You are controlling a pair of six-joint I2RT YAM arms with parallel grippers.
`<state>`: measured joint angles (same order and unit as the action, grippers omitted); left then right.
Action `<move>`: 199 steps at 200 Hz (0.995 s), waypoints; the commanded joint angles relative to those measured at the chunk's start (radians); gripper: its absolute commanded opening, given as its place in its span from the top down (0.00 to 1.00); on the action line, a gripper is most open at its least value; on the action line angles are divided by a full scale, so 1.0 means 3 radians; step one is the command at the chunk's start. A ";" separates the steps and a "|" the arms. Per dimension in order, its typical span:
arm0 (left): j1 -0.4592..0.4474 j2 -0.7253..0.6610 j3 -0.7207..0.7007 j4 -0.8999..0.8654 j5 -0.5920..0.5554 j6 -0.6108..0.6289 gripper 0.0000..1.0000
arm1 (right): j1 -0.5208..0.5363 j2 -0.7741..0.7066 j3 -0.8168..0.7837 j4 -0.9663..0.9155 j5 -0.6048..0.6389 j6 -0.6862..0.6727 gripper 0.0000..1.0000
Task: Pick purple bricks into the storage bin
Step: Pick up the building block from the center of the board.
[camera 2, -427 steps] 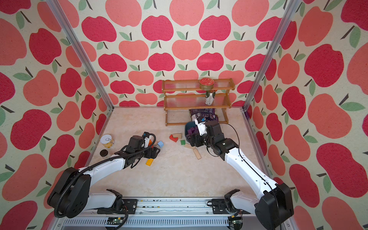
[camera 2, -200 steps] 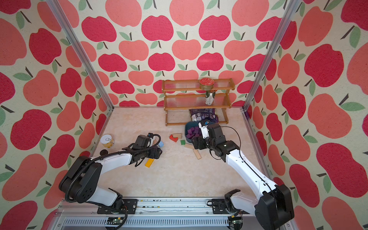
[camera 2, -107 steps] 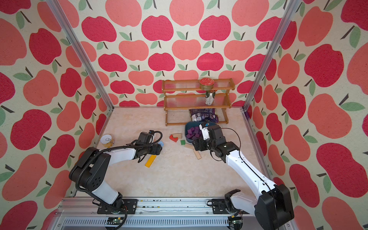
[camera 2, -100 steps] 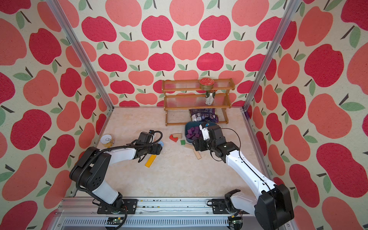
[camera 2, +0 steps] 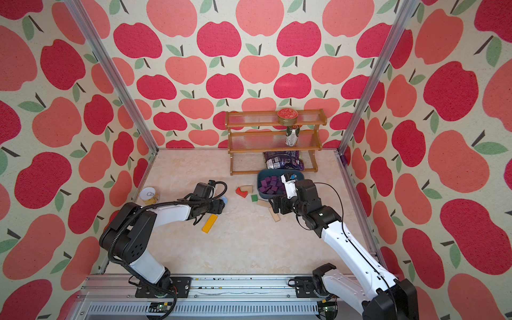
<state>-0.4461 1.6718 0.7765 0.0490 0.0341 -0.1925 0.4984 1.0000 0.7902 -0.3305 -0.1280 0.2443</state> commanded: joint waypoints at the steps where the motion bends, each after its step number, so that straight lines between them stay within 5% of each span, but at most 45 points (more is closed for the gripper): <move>1: -0.0051 0.0097 0.0017 -0.0298 0.0001 -0.0005 0.31 | -0.0034 -0.0078 -0.0072 -0.0013 0.0103 -0.0023 0.09; 29: -0.0130 0.0129 0.0087 -0.0390 -0.0068 0.0055 0.56 | -0.0037 -0.0093 -0.0093 -0.0016 0.0150 0.0030 0.08; 60: -0.0219 0.0190 0.0187 -0.0550 -0.0206 0.0125 0.65 | -0.0040 -0.0073 -0.0093 -0.0030 0.0149 0.0082 0.01; 199: -0.0356 -0.0063 0.0064 -0.0513 -0.0398 0.0288 0.78 | -0.0040 -0.0246 -0.0286 -0.0131 0.0257 0.0046 0.01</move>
<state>-0.5480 1.6890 0.8268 -0.0601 -0.0753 -0.1326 0.4942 0.9607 0.7448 -0.3458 -0.0601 0.2604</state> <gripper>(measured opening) 0.275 0.992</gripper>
